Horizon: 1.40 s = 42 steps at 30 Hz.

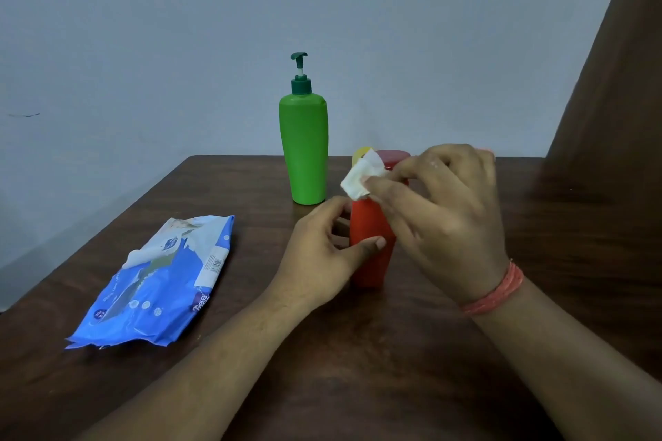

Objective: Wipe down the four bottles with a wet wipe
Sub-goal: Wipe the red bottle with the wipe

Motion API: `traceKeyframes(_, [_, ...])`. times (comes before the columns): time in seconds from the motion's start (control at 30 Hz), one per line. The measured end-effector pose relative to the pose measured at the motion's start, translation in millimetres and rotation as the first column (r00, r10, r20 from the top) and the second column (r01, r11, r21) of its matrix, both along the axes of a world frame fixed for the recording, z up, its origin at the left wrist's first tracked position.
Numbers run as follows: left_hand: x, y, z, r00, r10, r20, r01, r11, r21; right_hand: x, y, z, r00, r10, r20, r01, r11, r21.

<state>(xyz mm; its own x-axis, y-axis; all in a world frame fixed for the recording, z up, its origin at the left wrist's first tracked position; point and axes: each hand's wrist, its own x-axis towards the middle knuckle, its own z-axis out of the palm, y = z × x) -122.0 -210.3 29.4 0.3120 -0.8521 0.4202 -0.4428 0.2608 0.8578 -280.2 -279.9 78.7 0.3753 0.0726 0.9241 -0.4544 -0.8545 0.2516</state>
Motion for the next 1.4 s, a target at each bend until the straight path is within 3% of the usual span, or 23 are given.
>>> traceKeyframes(0.23, [2.7,2.2,0.6,0.999,0.038,0.031,-0.039,0.999,0.033,-21.7,-29.3,-7.0,0.999,-0.048,-0.011,0.049,0.988,0.145])
traceKeyframes(0.47, [2.8,2.2,-0.5,1.0,-0.002,-0.029,0.003,0.999,0.041,-4.9,-6.2,-3.9,0.996,0.062,-0.06,-0.059,0.996,0.061])
traceKeyframes(0.63, [3.5,4.5,1.3,0.998,0.017,0.054,-0.02,0.998,0.056,-17.6,-30.4,-8.5,0.999,0.036,-0.016,-0.03,0.966,0.258])
traceKeyframes(0.8, [0.5,10.1,5.7,0.976,0.076,0.204,-0.076,0.997,-0.009,-18.8,-28.2,-5.0,0.972,0.187,0.143,-0.228,0.898,0.377])
traceKeyframes(0.9, [3.1,10.1,6.5,0.964,0.092,0.25,-0.082,0.995,-0.053,-16.5,-19.2,-1.0,0.962,0.218,0.166,-0.266,0.893,0.362])
traceKeyframes(1.13, [8.5,5.5,-2.4,0.944,0.112,0.311,-0.074,0.988,-0.133,-14.7,-5.5,8.4,0.966,0.248,-0.066,-0.232,0.954,0.191])
traceKeyframes(1.3, [7.6,4.5,-0.7,0.936,0.14,0.323,-0.107,0.987,-0.117,-24.3,-18.7,6.9,0.994,0.113,0.001,-0.11,0.967,0.229])
traceKeyframes(1.4, [7.8,4.3,-1.8,0.935,0.147,0.323,-0.115,0.987,-0.114,-21.4,-15.0,5.1,0.991,0.135,0.022,-0.137,0.965,0.222])
